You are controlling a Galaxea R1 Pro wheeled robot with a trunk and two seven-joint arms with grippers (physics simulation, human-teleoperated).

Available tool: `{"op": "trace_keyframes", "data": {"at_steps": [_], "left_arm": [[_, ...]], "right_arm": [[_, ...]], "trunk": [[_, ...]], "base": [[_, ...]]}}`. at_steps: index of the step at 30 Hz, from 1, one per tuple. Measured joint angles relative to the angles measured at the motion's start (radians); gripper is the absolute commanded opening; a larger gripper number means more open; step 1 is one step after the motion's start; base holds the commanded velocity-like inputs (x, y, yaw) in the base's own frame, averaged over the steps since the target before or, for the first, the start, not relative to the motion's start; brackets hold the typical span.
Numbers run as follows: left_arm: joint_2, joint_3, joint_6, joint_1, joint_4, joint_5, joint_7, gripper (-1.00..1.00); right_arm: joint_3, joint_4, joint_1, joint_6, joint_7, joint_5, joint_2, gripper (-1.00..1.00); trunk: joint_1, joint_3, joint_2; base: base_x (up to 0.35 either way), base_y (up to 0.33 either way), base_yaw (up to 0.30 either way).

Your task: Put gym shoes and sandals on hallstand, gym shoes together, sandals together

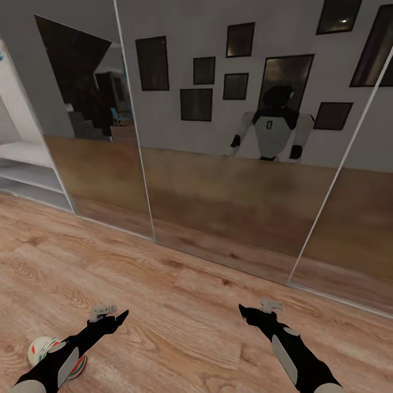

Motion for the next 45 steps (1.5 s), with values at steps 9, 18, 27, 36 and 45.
{"op": "trace_keyframes", "data": {"at_steps": [9,18,27,36,45], "left_arm": [[0.0,0.0,0.0,0.0,0.0,0.0,0.0,1.0],[0.0,0.0,0.0,0.0,0.0,0.0,0.0,1.0],[0.0,0.0,0.0,0.0,0.0,0.0,0.0,1.0],[0.0,0.0,0.0,0.0,0.0,0.0,0.0,1.0],[0.0,0.0,0.0,0.0,0.0,0.0,-0.001,1.0]], "right_arm": [[0.0,0.0,0.0,0.0,0.0,0.0,0.0,1.0],[0.0,0.0,0.0,0.0,0.0,0.0,0.0,1.0],[0.0,0.0,0.0,0.0,0.0,0.0,0.0,1.0],[0.0,0.0,0.0,0.0,0.0,0.0,0.0,1.0],[0.0,0.0,0.0,0.0,0.0,0.0,0.0,1.0]], "trunk": [[0.0,0.0,0.0],[0.0,0.0,0.0],[0.0,0.0,0.0],[0.0,0.0,0.0],[0.0,0.0,0.0]], "base": [[0.095,-0.09,0.3],[0.002,-0.002,0.3],[0.0,0.0,0.3],[0.0,0.0,0.3],[0.0,0.0,0.3]]}}
